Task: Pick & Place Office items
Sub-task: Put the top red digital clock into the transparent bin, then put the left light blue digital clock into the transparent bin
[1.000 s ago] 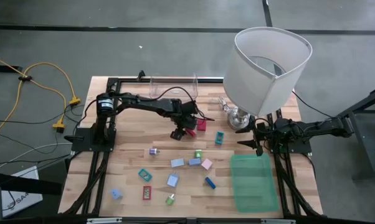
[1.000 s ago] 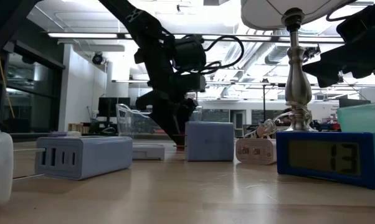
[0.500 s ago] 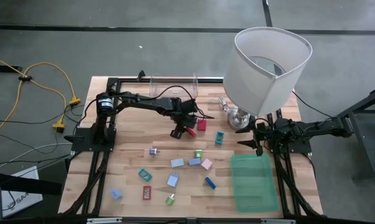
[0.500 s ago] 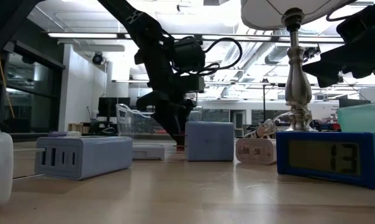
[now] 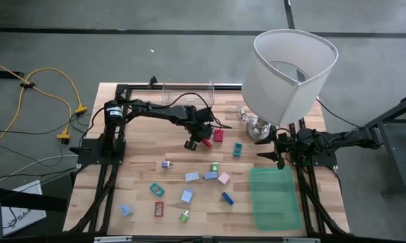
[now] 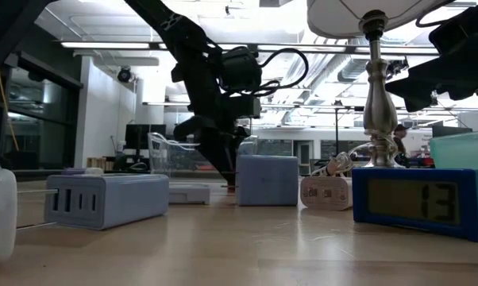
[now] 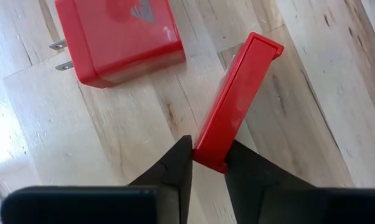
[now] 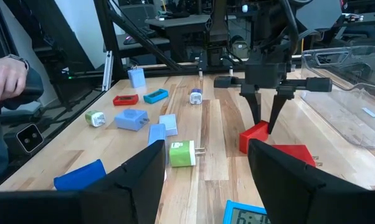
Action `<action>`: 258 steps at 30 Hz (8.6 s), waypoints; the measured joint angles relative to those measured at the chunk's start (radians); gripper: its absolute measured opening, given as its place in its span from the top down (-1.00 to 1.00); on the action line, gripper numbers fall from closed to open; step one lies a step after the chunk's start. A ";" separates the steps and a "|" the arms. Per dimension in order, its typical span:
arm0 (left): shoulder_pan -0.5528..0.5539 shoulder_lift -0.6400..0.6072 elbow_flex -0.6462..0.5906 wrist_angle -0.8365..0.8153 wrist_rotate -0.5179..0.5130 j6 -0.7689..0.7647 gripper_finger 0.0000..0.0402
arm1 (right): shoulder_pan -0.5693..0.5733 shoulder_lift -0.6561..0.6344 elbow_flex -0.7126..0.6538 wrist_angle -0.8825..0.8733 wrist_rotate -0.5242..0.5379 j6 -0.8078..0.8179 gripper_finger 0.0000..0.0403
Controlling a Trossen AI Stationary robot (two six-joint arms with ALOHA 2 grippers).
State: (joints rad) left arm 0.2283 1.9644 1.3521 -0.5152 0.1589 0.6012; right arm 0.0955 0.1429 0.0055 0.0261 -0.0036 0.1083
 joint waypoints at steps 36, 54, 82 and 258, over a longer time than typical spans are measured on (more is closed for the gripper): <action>0.000 0.000 0.000 -0.001 -0.004 -0.052 0.69 | 0.000 0.000 0.000 0.000 0.000 0.000 -0.07; 0.003 -0.061 0.000 -0.035 0.016 -0.062 0.68 | 0.000 0.000 0.000 0.002 0.000 0.000 -0.07; 0.081 -0.223 0.000 -0.162 0.032 -0.218 0.68 | 0.000 0.000 0.000 0.003 0.000 0.000 -0.07; -0.163 -0.340 0.001 -0.277 -0.117 -0.647 0.48 | 0.000 0.000 0.000 0.000 0.000 0.000 -0.07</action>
State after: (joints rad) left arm 0.0656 1.6241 1.3529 -0.7925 0.0422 -0.0462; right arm 0.0953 0.1432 0.0055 0.0261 -0.0035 0.1081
